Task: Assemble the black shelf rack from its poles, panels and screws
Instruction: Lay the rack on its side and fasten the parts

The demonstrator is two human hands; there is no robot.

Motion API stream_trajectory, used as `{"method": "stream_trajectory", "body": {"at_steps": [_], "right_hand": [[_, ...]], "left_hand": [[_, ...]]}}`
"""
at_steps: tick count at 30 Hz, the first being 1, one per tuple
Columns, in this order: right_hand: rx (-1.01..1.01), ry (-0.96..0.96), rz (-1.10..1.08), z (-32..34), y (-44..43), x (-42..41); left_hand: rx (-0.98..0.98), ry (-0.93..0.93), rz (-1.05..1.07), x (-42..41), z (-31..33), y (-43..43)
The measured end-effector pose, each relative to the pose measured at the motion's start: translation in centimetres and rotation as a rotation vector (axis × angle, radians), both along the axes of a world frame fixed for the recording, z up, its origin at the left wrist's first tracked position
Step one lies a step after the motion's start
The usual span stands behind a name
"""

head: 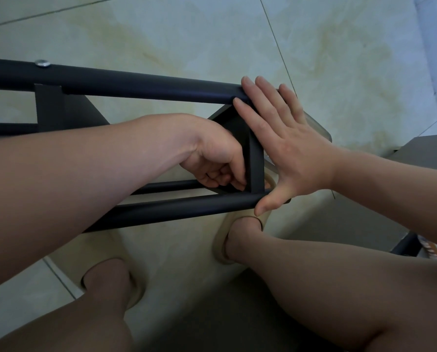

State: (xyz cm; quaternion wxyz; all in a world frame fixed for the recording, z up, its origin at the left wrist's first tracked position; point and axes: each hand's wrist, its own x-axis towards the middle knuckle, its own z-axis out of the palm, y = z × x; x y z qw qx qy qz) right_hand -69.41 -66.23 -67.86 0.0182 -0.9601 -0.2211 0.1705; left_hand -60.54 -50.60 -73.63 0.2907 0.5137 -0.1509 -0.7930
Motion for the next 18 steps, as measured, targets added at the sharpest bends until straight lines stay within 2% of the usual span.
{"method": "stream_trajectory", "body": {"at_steps": [8,18], "right_hand": [[0.000,-0.001,0.001,-0.05,0.01,-0.03],[-0.012,0.002,0.005,-0.01,0.04,0.04]], "left_hand": [[-0.008,-0.049,-0.079,0.35,0.31,0.06],[-0.019,0.009,0.022,-0.05,-0.23,0.07]]}}
